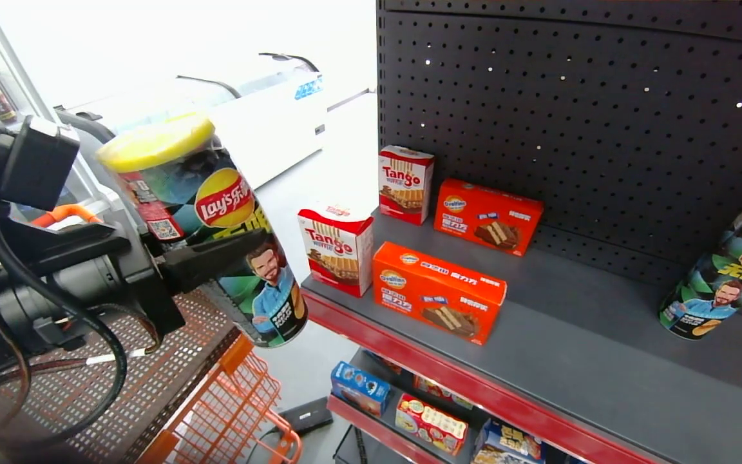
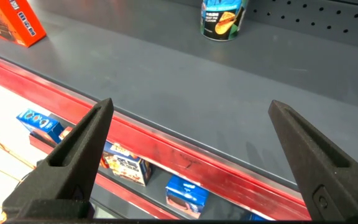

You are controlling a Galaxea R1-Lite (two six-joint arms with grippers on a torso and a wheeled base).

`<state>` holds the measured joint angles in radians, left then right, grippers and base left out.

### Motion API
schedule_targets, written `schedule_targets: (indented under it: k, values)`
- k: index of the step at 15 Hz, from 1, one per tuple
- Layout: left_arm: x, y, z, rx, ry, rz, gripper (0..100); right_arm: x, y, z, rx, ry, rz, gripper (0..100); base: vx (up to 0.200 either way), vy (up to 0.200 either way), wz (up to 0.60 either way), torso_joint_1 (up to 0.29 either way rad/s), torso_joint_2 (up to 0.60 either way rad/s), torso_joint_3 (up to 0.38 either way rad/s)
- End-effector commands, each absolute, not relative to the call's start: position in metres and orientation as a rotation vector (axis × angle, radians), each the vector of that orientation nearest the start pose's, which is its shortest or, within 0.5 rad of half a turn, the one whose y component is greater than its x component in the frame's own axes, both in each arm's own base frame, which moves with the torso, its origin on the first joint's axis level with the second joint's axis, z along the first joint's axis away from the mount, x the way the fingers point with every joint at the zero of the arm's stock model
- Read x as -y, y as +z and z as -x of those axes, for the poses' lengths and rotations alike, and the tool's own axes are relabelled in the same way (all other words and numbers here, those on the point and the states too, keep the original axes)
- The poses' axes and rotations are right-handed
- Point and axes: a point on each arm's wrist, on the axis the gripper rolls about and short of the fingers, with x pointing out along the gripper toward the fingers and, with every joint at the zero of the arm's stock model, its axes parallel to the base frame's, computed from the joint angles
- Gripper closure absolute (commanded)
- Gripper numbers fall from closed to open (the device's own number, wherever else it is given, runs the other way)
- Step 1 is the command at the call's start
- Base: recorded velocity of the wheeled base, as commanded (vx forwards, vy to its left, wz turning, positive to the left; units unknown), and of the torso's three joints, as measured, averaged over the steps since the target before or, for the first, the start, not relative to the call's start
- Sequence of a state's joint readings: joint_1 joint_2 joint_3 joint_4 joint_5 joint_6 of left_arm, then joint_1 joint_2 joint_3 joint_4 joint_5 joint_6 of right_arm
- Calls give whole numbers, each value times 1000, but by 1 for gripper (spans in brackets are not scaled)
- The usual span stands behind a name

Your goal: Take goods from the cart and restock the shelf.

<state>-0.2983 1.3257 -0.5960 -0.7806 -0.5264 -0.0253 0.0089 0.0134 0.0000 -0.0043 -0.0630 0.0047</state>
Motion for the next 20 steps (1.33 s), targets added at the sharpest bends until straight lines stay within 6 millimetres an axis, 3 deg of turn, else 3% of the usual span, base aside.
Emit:
schedule_targets:
  k: [1, 4, 7, 9, 20]
  values:
    - [70, 251, -182, 73, -838, 14, 100, 2, 76, 22, -9, -54, -4, 0, 0, 0, 0, 0, 0, 0]
    - [76, 268, -180, -42, -874, 23, 100, 2, 76, 22, -9, -52, -3, 0, 0, 0, 0, 0, 0, 0]
    - [82, 254, -180, -87, -938, 24, 100, 2, 76, 22, -9, -51, -3, 0, 0, 0, 0, 0, 0, 0]
    - [85, 254, -184, -55, -1019, 23, 100, 2, 76, 22, -9, -51, -3, 0, 0, 0, 0, 0, 0, 0]
    - [100, 249, -195, -86, -1114, 27, 100, 2, 76, 22, -9, -48, -3, 0, 0, 0, 0, 0, 0, 0]
